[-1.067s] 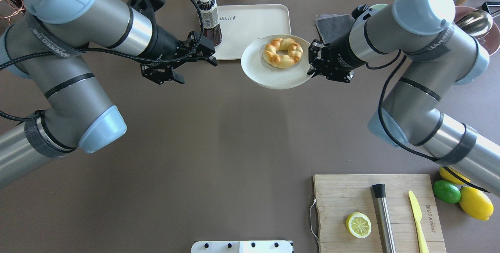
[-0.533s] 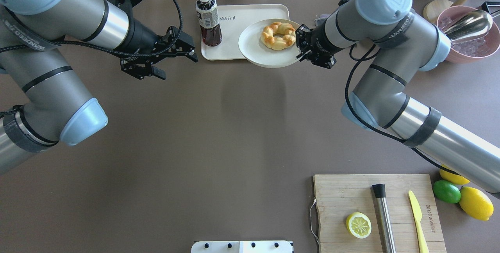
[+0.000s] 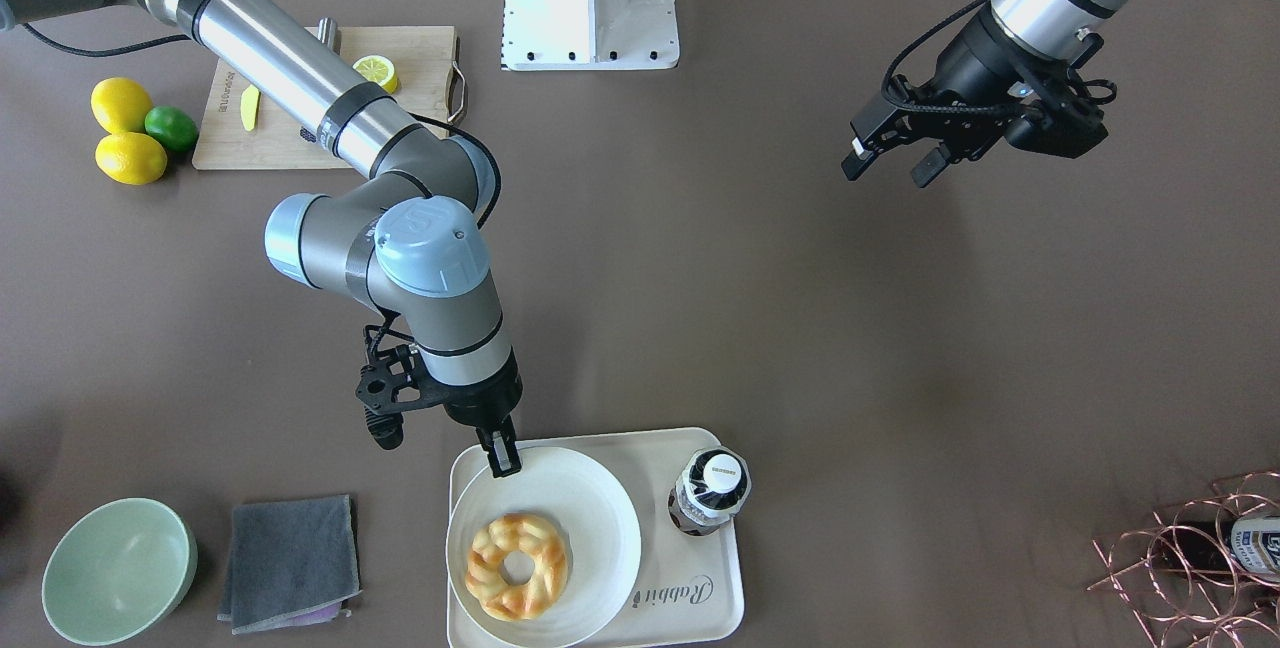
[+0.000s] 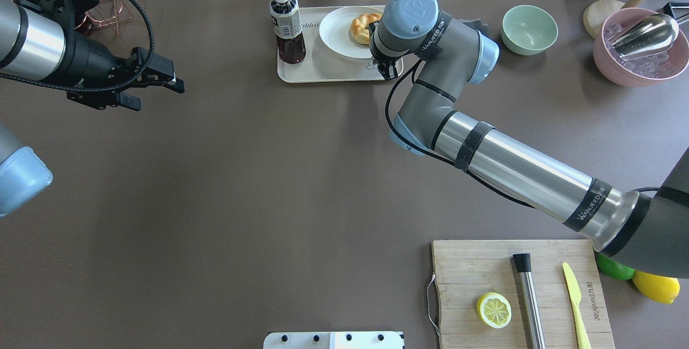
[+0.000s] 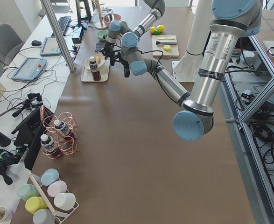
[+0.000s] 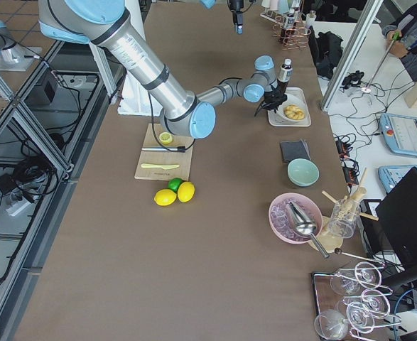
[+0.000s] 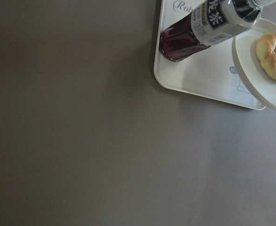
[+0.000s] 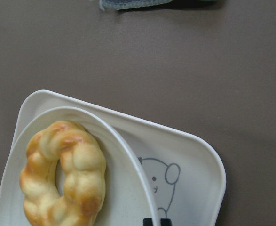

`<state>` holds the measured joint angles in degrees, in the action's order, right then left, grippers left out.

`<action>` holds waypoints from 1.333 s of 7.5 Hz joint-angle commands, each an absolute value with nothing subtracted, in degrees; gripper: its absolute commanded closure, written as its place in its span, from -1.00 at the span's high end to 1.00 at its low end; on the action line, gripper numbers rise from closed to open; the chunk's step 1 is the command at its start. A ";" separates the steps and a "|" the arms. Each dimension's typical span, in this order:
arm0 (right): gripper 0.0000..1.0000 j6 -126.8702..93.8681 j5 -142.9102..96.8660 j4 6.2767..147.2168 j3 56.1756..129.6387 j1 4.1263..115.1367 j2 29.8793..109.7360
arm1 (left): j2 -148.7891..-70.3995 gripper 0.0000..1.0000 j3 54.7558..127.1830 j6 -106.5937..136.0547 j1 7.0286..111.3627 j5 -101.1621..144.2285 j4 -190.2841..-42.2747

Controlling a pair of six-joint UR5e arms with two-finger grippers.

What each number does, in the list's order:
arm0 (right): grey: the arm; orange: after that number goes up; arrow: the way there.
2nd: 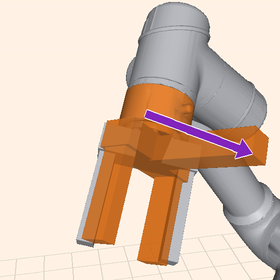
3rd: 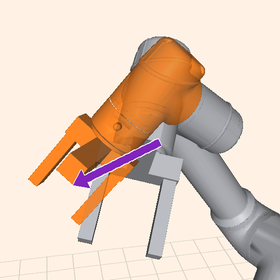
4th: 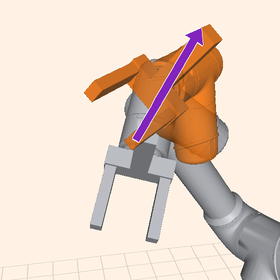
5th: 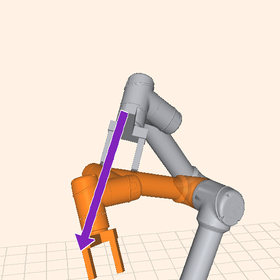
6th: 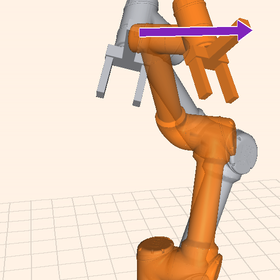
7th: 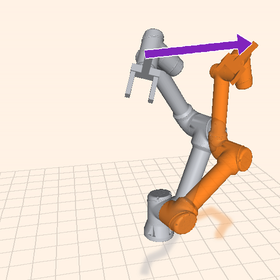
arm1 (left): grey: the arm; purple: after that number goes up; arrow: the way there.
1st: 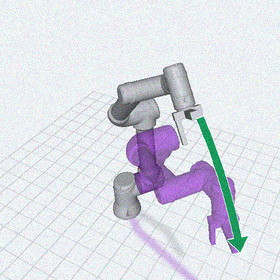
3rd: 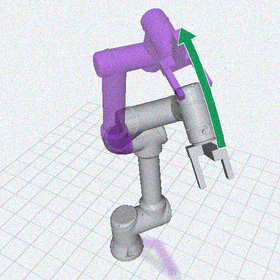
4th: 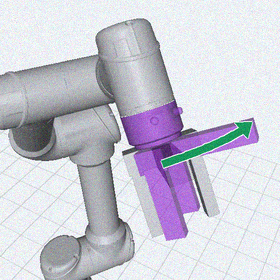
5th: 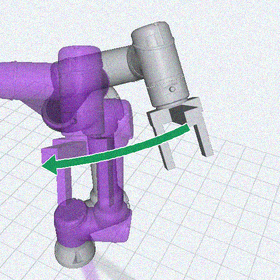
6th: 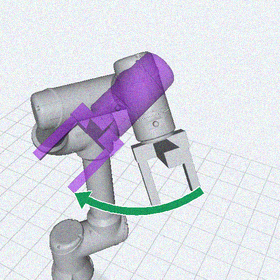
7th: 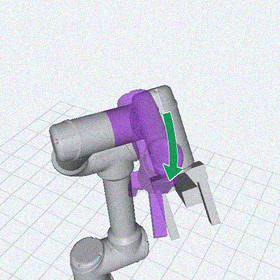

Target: Place donut on tray

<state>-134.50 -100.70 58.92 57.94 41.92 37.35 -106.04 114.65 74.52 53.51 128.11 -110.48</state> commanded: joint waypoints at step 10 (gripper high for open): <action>1.00 -63.62 -135.67 63.46 93.31 69.12 76.03 | -96.08 0.95 118.74 41.33 65.71 133.07 -94.54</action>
<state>-87.62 -129.07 62.78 87.15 61.04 62.89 -99.00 117.23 57.61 60.84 132.61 -103.20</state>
